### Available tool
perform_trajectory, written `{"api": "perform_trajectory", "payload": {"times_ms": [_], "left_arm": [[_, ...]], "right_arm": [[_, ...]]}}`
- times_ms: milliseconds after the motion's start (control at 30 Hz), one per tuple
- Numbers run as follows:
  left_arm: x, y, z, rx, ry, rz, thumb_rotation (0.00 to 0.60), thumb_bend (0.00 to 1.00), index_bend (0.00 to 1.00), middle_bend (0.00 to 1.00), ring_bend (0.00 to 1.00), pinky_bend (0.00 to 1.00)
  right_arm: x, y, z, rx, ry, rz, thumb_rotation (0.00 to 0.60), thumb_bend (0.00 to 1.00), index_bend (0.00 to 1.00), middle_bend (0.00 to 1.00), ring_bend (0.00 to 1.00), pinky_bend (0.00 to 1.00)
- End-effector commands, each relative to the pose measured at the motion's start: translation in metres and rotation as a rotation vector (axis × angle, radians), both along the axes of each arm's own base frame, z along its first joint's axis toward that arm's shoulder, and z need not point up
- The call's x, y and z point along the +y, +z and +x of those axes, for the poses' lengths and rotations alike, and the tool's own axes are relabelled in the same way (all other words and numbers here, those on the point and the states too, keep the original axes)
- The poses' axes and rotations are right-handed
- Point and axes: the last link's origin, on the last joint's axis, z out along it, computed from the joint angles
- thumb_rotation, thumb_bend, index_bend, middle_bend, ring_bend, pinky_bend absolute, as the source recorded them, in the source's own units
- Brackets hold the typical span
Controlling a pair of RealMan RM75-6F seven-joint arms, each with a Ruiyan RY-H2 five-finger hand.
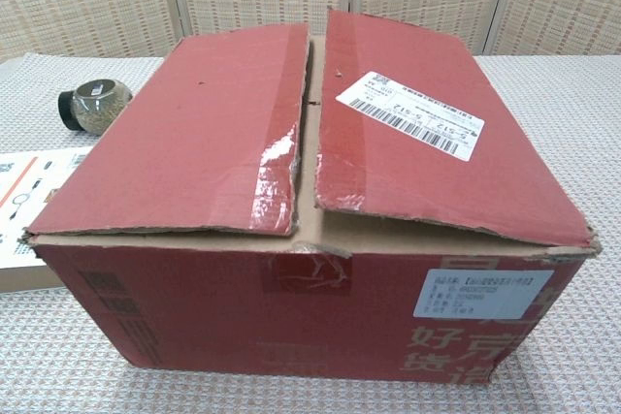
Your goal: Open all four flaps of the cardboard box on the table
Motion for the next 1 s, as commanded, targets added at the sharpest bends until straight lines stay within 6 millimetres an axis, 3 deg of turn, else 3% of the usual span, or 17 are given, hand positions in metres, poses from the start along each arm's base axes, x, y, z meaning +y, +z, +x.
{"api": "perform_trajectory", "payload": {"times_ms": [33,433,600,733,1000], "left_arm": [[0.0,-0.001,-0.001,0.002,0.002,0.0,0.6,0.25,0.0,0.0,0.0,0.0],[0.0,-0.001,0.0,0.0,0.004,-0.003,0.6,0.24,0.0,0.0,0.0,0.0],[0.0,0.001,0.001,-0.001,-0.002,0.002,0.6,0.25,0.0,0.0,0.0,0.0],[0.0,0.002,0.002,-0.003,-0.008,0.006,0.6,0.25,0.0,0.0,0.0,0.0],[-0.004,0.004,0.004,-0.009,-0.007,0.005,0.6,0.24,0.0,0.0,0.0,0.0]], "right_arm": [[0.0,0.0,0.0,-0.001,0.002,0.003,0.6,0.33,0.0,0.01,0.12,0.0],[0.002,0.002,0.003,-0.021,0.028,0.013,0.6,0.32,0.0,0.03,0.15,0.0],[-0.002,0.005,0.015,-0.03,0.087,0.035,0.6,0.31,0.0,0.05,0.17,0.0],[-0.011,0.008,0.041,-0.048,0.18,0.107,0.6,0.32,0.0,0.07,0.18,0.0],[-0.034,0.01,0.114,-0.031,0.414,0.272,0.6,0.32,0.0,0.07,0.18,0.0]]}}
